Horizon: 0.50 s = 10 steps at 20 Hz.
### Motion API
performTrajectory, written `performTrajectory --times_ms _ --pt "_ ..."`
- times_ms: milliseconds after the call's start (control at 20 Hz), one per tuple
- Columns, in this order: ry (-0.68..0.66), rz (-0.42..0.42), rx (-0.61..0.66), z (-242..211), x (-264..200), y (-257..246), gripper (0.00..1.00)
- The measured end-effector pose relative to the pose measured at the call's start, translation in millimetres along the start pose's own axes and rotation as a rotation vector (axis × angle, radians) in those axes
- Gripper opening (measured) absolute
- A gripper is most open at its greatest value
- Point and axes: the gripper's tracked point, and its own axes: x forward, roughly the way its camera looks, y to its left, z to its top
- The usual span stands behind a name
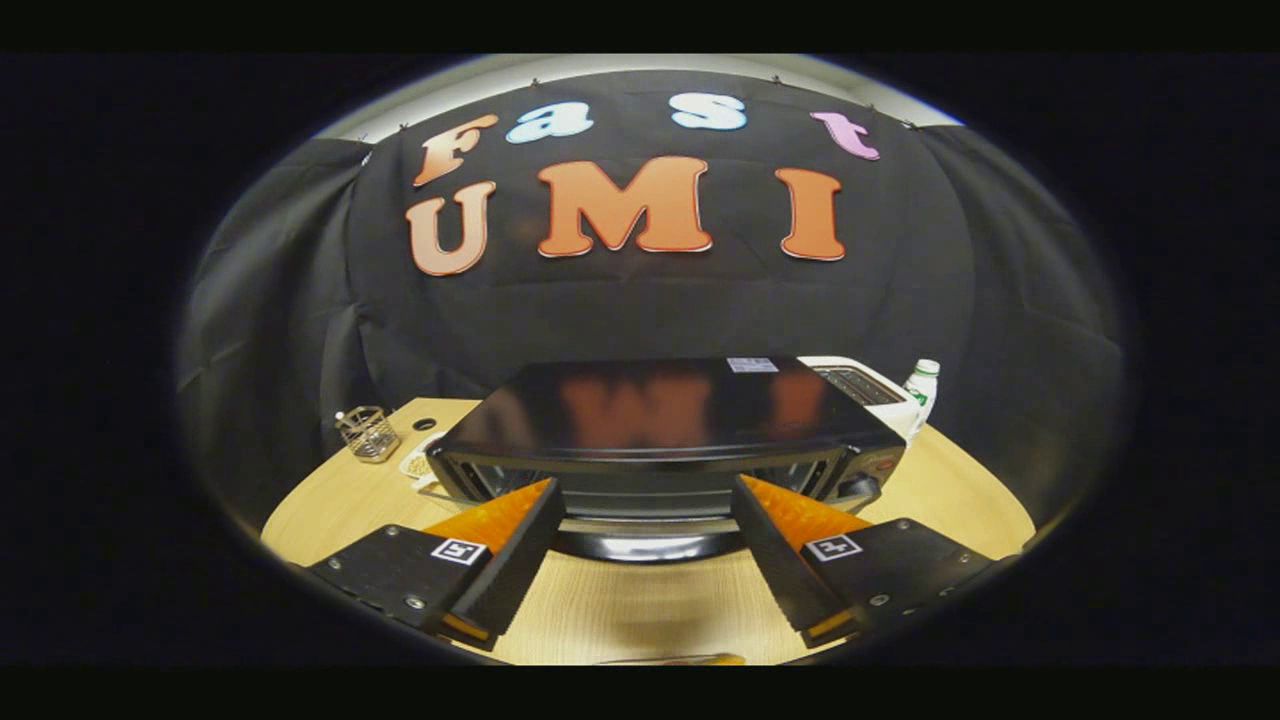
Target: Open the toaster oven, put the food inside, and close the toaster oven door.
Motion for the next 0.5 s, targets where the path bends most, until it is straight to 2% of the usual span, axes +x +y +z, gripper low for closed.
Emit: performTrajectory --times_ms 200,500 --pt "0.161 0.016 0.018 -88 -1 0 1.00" --pt "0.099 0.028 0.029 -98 -20 -1 1.00"
